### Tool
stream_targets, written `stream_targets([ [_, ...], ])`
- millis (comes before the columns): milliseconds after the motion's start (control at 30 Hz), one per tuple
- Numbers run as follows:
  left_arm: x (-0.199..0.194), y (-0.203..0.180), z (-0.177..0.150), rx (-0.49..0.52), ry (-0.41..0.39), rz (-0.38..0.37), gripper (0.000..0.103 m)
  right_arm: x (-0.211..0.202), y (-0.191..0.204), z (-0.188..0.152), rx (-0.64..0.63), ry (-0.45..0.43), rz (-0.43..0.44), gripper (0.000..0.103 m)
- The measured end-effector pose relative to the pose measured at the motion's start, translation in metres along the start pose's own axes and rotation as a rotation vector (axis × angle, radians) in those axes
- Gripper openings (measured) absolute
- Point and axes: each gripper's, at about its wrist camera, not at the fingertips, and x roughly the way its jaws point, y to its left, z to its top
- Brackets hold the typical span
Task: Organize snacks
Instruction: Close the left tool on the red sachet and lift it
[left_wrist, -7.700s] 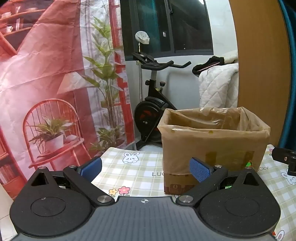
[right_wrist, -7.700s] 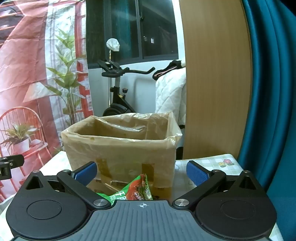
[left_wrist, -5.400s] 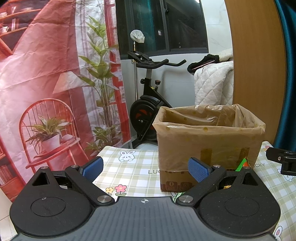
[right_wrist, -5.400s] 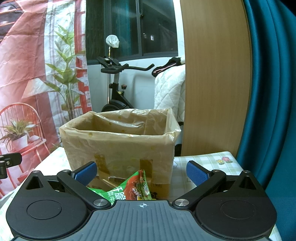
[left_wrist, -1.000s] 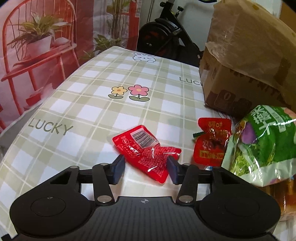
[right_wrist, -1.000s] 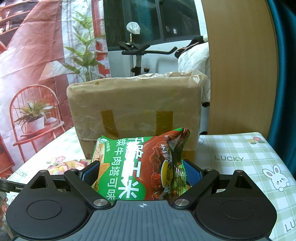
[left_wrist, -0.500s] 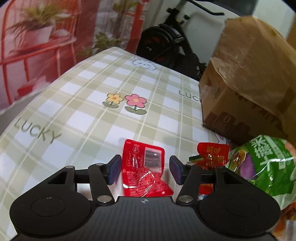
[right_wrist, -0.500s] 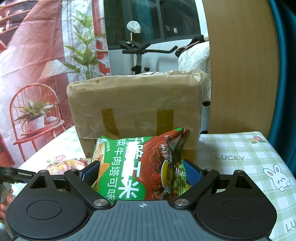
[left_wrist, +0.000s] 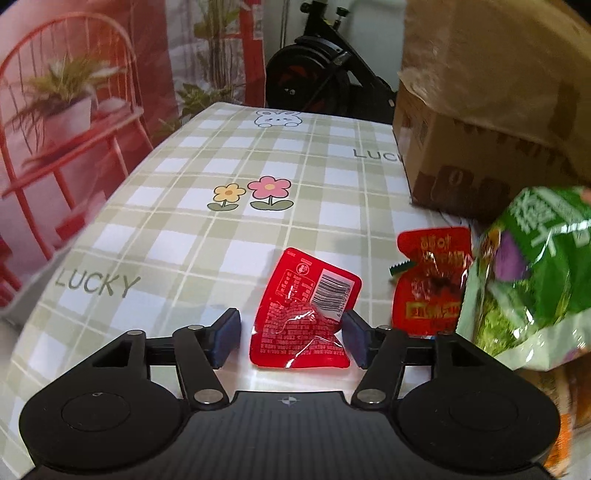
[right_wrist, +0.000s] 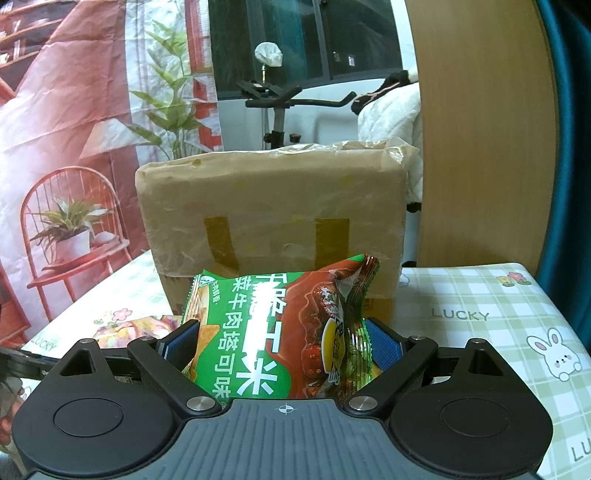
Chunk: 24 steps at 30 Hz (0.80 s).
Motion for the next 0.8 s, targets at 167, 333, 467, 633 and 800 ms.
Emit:
stream_targets([
  [167, -0.002, 0.003, -0.004, 0.012, -0.027, -0.014, 0.065, 0.0, -0.004, 0.0, 0.011, -0.001, -0.007, 0.091],
  [333, -0.004, 0.003, -0.003, 0.021, -0.019, -0.038, 0.052, 0.001, -0.003, 0.0, 0.021, 0.001, -0.008, 0.091],
  [467, -0.005, 0.004, -0.005, -0.001, -0.021, -0.04, 0.05, 0.001, -0.003, 0.001, 0.02, -0.003, -0.008, 0.091],
  [633, -0.016, 0.013, 0.002, -0.059, -0.058, -0.026, 0.05, -0.001, -0.003, 0.001, 0.019, -0.012, -0.012, 0.091],
  [800, -0.039, 0.011, 0.02, -0.049, -0.122, -0.01, 0.01, -0.005, -0.003, 0.006, 0.015, -0.031, -0.012, 0.091],
])
